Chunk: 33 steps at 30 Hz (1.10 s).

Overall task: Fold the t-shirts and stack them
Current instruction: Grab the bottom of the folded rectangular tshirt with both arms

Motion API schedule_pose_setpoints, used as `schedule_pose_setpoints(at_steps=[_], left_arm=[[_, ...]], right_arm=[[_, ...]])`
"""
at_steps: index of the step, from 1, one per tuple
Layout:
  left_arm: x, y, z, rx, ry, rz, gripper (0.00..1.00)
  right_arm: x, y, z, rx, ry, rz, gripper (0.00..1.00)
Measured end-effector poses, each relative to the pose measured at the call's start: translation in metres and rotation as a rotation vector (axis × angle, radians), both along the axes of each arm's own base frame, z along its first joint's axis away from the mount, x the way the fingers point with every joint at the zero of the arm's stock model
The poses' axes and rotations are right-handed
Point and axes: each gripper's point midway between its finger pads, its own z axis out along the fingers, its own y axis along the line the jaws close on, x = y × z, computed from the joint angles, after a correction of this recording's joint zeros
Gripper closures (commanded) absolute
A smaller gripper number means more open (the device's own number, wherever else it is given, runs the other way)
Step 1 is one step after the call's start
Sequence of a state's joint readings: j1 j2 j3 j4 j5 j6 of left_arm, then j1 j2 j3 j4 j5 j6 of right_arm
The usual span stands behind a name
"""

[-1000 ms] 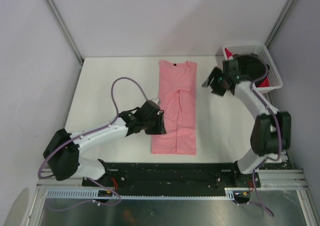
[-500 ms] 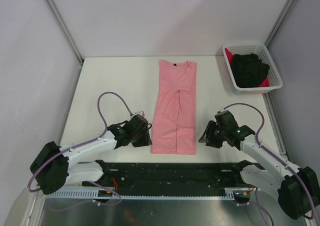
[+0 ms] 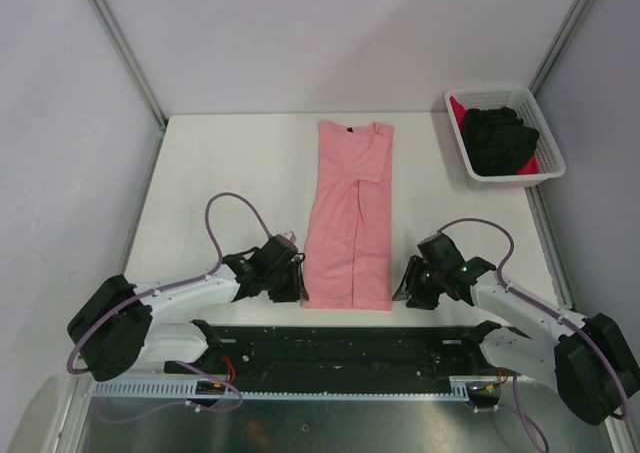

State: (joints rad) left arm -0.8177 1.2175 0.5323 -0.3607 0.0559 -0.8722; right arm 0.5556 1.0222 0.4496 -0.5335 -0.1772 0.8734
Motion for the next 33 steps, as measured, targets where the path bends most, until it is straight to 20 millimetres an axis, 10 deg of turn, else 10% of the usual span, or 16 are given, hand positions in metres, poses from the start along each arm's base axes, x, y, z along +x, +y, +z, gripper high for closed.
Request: schedule_pose_setpoints(at_steps=[24, 33], left_arm=[[-0.008, -0.010, -0.010, -0.001, -0.001, -0.029, 0.77], [-0.010, -0.011, -0.011, 0.003, -0.003, -0.038, 0.85]], right_arm=[[-0.006, 0.025, -0.008, 0.032, 0.029, 0.041, 0.60], [-0.009, 0.033, -0.013, 0.032, 0.050, 0.043, 0.98]])
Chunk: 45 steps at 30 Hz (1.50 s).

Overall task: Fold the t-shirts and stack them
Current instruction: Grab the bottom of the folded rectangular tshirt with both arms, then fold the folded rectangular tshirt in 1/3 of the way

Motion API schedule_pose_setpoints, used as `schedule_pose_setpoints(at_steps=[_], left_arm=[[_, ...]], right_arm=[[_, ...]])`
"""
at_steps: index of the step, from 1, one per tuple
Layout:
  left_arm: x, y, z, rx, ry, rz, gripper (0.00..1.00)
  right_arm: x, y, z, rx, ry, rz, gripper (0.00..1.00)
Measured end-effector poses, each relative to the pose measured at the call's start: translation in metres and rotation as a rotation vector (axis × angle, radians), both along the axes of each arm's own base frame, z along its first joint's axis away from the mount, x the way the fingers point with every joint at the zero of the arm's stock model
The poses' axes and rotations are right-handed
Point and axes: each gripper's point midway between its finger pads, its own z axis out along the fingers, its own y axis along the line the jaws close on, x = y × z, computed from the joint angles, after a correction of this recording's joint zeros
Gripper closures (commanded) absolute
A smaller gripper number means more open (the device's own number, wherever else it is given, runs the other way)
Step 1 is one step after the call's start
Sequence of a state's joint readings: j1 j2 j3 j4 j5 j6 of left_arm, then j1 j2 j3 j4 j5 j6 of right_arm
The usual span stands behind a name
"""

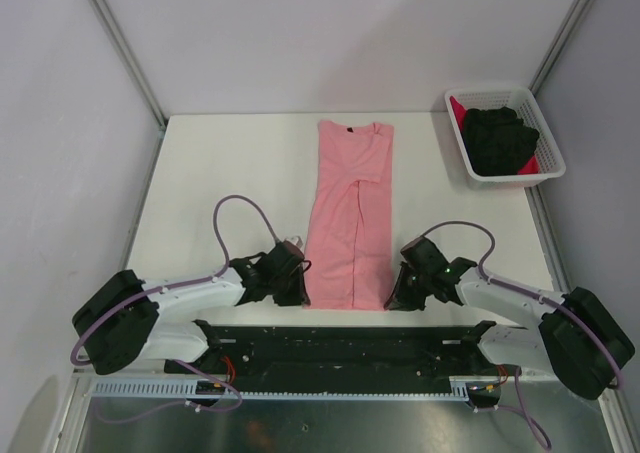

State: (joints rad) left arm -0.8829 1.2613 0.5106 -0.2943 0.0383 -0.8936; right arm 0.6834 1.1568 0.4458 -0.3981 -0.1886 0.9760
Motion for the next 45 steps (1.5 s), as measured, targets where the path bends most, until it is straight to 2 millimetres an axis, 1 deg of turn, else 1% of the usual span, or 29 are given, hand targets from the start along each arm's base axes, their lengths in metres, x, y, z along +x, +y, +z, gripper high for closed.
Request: schedule_pose_setpoints(at_steps=[5, 8, 13, 18, 22, 25, 28, 30, 32, 35, 37, 39, 41, 45], left_arm=[[-0.003, -0.002, 0.000, -0.006, 0.007, -0.016, 0.92], [-0.008, -0.003, 0.001, -0.011, 0.020, -0.032, 0.95], [-0.022, -0.007, 0.003, -0.028, 0.054, -0.084, 0.97], [-0.030, -0.009, 0.011, -0.050, 0.067, -0.110, 0.99], [-0.027, -0.012, 0.022, -0.057, 0.055, -0.117, 1.00], [-0.016, -0.020, 0.037, -0.078, 0.027, -0.116, 1.00], [0.004, -0.030, 0.053, -0.099, -0.011, -0.094, 1.00], [0.022, -0.036, 0.063, -0.103, -0.034, -0.070, 1.00], [0.041, -0.041, 0.070, -0.099, -0.057, -0.042, 1.00], [0.076, -0.049, 0.080, -0.091, -0.093, 0.008, 1.00], [0.100, -0.053, 0.084, -0.083, -0.115, 0.039, 1.00], [0.124, -0.055, 0.087, -0.073, -0.134, 0.074, 1.00], [0.149, -0.055, 0.087, -0.061, -0.153, 0.111, 1.00], [0.200, -0.052, 0.088, -0.045, -0.187, 0.171, 1.00]], right_arm=[[-0.004, 0.000, 0.001, -0.005, 0.003, 0.001, 1.00], [-0.014, -0.002, 0.007, -0.006, -0.005, 0.016, 1.00], [-0.032, -0.004, 0.024, 0.017, -0.024, 0.035, 1.00], [-0.039, -0.009, 0.029, 0.017, -0.018, 0.023, 1.00], [-0.039, -0.010, 0.028, 0.009, -0.015, 0.013, 1.00], [-0.034, -0.010, 0.031, -0.010, -0.028, 0.007, 1.00], [-0.014, -0.005, 0.046, -0.035, -0.070, 0.003, 1.00], [0.008, 0.002, 0.060, -0.043, -0.119, -0.010, 1.00], [0.036, 0.007, 0.073, -0.057, -0.177, -0.028, 1.00], [0.078, 0.011, 0.089, -0.082, -0.254, -0.062, 1.00], [0.111, 0.012, 0.099, -0.093, -0.309, -0.088, 1.00], [0.139, 0.010, 0.105, -0.105, -0.353, -0.111, 1.00], [0.162, 0.006, 0.107, -0.116, -0.381, -0.133, 1.00], [0.210, 0.002, 0.103, -0.134, -0.432, -0.155, 1.00]])
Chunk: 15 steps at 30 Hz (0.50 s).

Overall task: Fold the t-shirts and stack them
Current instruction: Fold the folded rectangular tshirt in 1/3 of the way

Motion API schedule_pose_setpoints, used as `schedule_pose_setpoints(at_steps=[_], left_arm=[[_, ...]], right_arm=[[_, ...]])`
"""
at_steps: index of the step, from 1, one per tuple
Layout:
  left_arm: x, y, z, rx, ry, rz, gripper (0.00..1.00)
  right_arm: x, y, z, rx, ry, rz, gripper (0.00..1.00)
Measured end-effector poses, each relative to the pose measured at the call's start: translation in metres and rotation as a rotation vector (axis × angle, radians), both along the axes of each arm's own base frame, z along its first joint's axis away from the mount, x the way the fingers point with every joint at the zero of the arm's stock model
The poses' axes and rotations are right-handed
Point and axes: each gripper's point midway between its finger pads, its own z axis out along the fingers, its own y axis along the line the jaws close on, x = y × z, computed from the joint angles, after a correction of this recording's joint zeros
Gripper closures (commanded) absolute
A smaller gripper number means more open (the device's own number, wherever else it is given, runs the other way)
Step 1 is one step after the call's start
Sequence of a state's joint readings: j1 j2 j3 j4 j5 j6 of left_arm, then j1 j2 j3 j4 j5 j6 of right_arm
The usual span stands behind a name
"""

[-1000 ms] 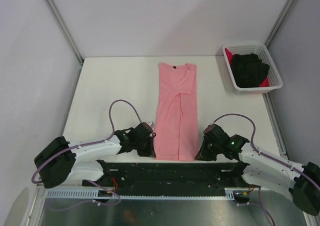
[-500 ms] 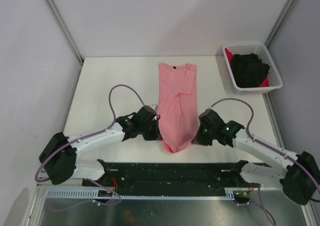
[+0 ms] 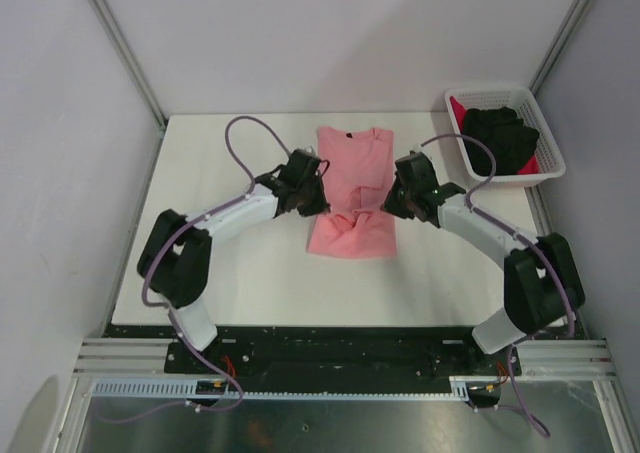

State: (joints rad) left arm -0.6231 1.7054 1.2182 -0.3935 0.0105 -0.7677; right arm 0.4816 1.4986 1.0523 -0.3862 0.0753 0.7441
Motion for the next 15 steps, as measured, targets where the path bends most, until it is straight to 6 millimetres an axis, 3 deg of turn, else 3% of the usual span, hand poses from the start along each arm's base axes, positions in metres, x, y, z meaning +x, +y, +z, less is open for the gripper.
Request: schedule_pose_setpoints(at_steps=[7, 10, 15], left_arm=[[0.069, 0.004, -0.017, 0.017, -0.023, 0.050, 1.00], [0.083, 0.007, -0.031, 0.024, -0.007, 0.051, 1.00], [0.094, 0.009, -0.045, 0.021, 0.016, 0.035, 1.00]], right_arm=[[0.062, -0.007, -0.017, 0.002, -0.033, -0.035, 1.00], [0.080, -0.008, -0.023, 0.001, -0.038, -0.041, 1.00], [0.094, -0.011, -0.029, -0.001, -0.040, -0.047, 1.00]])
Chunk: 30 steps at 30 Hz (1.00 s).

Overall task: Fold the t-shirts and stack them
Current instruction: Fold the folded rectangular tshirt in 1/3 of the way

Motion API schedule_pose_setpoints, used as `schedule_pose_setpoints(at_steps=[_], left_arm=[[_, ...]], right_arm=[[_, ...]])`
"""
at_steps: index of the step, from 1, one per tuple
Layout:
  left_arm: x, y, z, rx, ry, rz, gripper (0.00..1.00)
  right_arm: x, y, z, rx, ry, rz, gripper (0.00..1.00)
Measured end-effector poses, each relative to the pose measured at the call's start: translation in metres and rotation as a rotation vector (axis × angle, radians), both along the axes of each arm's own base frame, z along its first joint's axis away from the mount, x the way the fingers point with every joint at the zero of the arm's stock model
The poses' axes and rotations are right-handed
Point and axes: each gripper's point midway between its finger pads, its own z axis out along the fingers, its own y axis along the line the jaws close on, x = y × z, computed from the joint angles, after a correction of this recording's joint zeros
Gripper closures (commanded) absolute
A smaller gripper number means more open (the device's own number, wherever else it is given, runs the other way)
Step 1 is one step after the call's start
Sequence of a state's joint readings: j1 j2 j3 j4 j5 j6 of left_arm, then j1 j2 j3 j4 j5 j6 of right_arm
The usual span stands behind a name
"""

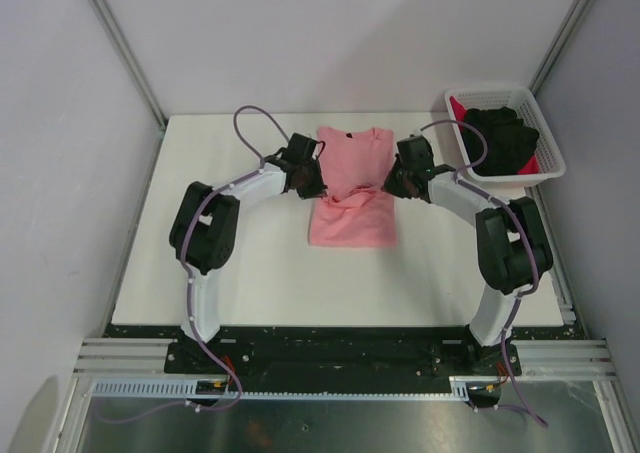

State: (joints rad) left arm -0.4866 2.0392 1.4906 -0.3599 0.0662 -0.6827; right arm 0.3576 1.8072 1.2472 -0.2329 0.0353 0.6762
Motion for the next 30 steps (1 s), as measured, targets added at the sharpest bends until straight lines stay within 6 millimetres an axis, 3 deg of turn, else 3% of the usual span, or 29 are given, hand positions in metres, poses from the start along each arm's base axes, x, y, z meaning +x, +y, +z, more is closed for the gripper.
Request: schedule_pose_setpoints(at_steps=[8, 17, 20, 26, 28, 30], left_arm=[[0.010, -0.003, 0.003, -0.017, -0.015, -0.021, 1.00], [0.018, 0.008, 0.004, -0.026, -0.017, -0.006, 0.98], [0.020, 0.010, 0.004, -0.027, -0.020, -0.004, 0.90], [0.025, 0.012, 0.002, -0.020, -0.030, -0.024, 0.40], [0.028, 0.015, 0.003, -0.018, -0.038, -0.021, 0.34], [0.030, 0.020, 0.005, -0.014, -0.045, -0.017, 0.39]], right_arm=[[0.005, -0.014, -0.014, -0.018, 0.028, -0.025, 1.00], [0.009, -0.024, -0.018, -0.024, 0.033, -0.032, 0.98], [0.009, -0.025, -0.021, -0.016, 0.042, -0.027, 0.88], [0.016, -0.018, -0.022, -0.004, 0.040, 0.025, 0.51], [0.018, -0.017, -0.017, -0.008, 0.029, 0.036, 0.45], [0.023, -0.016, -0.010, -0.011, 0.011, 0.043, 0.46]])
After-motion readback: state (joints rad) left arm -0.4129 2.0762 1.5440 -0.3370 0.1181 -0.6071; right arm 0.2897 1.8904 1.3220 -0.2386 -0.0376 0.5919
